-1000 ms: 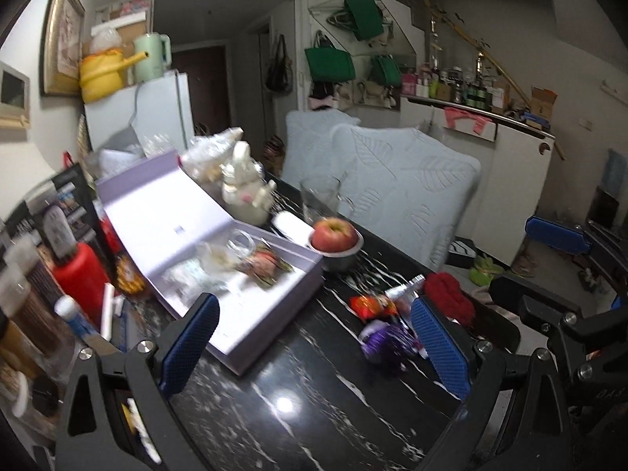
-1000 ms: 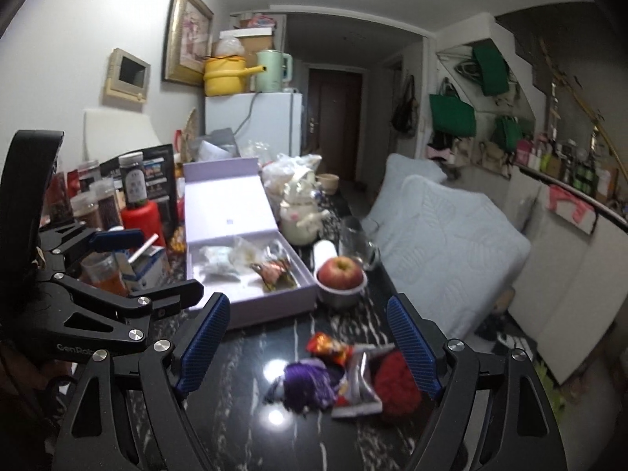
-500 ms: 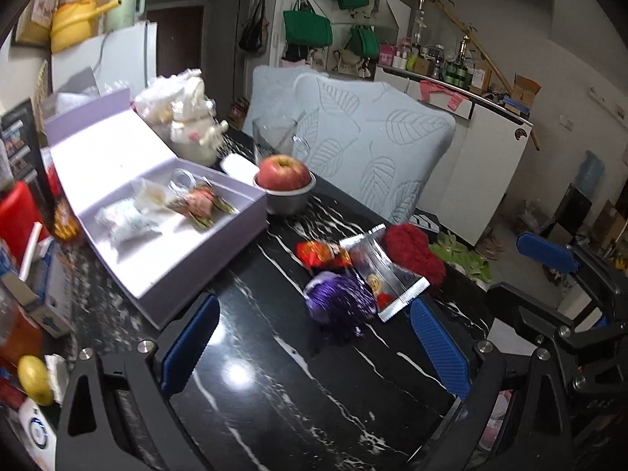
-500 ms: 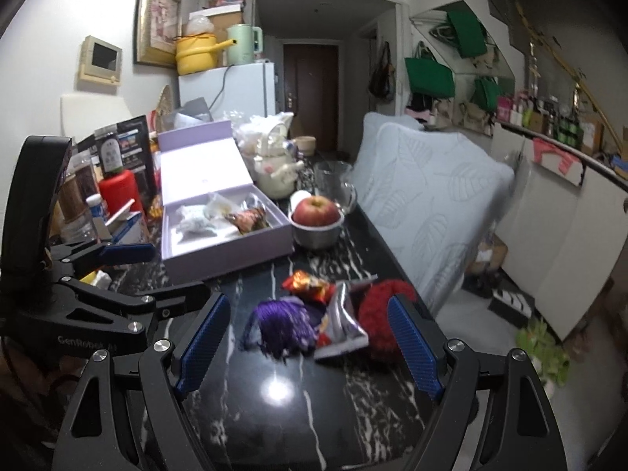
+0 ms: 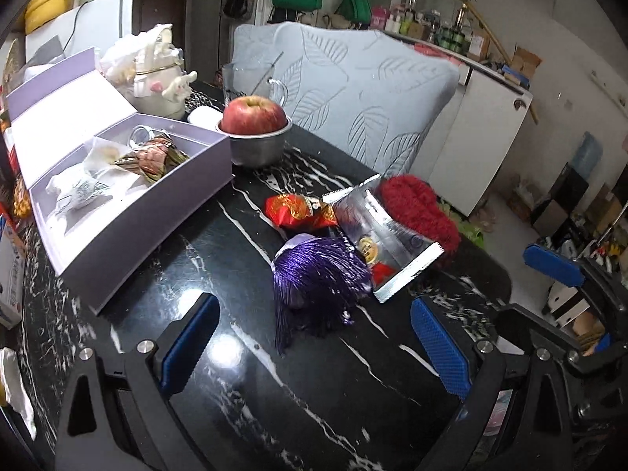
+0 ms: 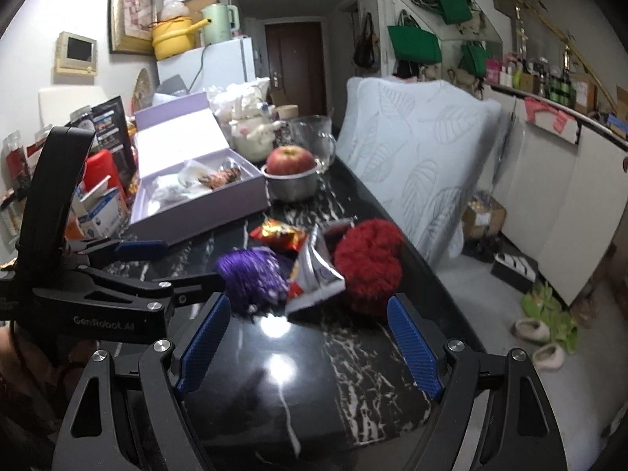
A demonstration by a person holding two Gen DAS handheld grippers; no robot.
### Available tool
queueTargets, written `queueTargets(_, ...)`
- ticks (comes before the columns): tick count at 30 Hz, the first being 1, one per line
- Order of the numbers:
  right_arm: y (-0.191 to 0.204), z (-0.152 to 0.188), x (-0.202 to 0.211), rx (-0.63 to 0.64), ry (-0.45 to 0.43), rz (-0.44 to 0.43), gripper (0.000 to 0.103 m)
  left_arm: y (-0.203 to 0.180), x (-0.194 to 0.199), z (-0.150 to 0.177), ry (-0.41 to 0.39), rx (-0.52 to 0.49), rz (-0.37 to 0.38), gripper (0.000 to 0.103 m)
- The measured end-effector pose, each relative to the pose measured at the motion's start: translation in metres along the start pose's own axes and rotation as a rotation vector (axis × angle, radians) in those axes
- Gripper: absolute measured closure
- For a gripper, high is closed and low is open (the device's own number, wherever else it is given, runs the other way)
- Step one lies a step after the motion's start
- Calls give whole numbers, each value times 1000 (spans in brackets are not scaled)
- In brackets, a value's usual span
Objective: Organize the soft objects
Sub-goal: 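Move both open tools back over the purple tassel and red plush, then grasp the purple tassel bundle with the left tool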
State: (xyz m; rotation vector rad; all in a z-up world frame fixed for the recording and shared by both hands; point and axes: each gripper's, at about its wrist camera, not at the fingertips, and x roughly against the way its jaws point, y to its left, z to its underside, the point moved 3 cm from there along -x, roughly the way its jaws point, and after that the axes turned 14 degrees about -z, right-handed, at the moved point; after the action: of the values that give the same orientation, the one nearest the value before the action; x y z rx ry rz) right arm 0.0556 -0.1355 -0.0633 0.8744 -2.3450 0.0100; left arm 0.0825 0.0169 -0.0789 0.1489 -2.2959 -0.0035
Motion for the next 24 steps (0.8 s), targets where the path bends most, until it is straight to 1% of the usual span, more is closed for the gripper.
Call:
queueTargets(2,-6,3,-3,-5,10,6,20,-3,-10,-1,8,-15,-11,3)
queueTargets(7,-25,4,-13,-24,32,35,20,-10,-33,-6,42,-23,6,3)
queueTargets(12,-45,3,-18,-64,37,44,20,-18,-53,-11,64,-64,-16,3)
queueTargets(16,-57,2,-21,-83,44,51,20,-23,-69,-11,105,-108,0,3)
queueTargets(18,-63,1,-23,-99,46,47,20,-21,-77,-10,132,-95,25,3)
queueTargets(23,-73,1,-27,-137,50,37,20,-24,-76,-9,109,-123,29,3)
queueTargets(24,-74,1,-28,-146,51,33,20,-25,-75,-8,103,-133,30,7)
